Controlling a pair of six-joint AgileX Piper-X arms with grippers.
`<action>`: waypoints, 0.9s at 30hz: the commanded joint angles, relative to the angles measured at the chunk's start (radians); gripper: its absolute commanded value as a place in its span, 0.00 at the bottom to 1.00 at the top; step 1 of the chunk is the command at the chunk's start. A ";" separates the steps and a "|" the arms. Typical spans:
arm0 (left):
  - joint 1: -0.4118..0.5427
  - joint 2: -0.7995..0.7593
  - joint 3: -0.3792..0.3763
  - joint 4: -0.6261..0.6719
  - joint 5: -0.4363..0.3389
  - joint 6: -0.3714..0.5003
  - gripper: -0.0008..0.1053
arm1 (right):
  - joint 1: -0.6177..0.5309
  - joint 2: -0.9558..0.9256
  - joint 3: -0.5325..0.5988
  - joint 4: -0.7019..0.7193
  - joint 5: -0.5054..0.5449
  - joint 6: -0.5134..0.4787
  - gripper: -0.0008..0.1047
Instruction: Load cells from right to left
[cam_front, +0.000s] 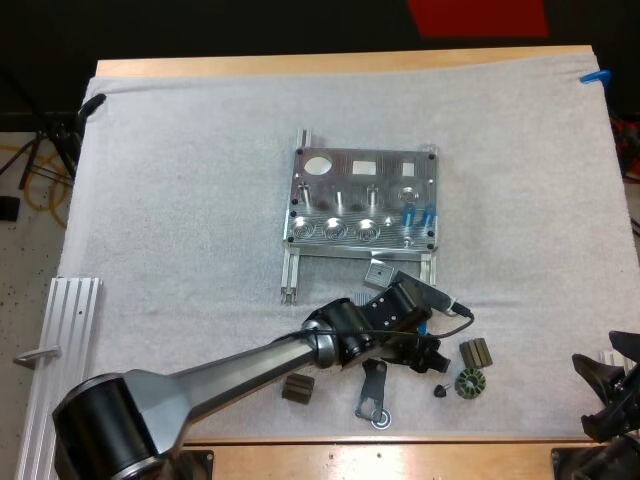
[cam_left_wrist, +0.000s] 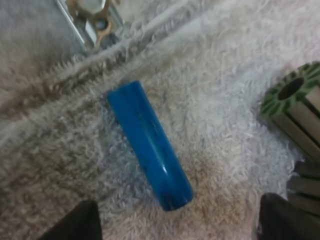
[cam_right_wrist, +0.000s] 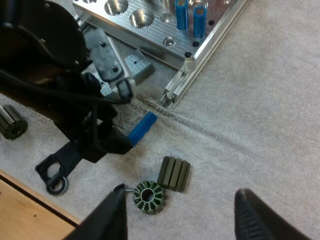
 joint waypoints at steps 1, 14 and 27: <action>-0.005 0.015 -0.007 -0.020 0.002 -0.019 0.61 | -0.001 -0.003 0.000 0.039 0.003 0.000 0.47; -0.005 0.145 -0.074 -0.042 0.064 -0.068 0.59 | -0.001 -0.003 0.000 0.039 0.003 0.000 0.47; -0.005 0.149 -0.077 0.012 -0.013 -0.051 0.24 | -0.001 -0.003 0.000 0.039 0.003 -0.009 0.47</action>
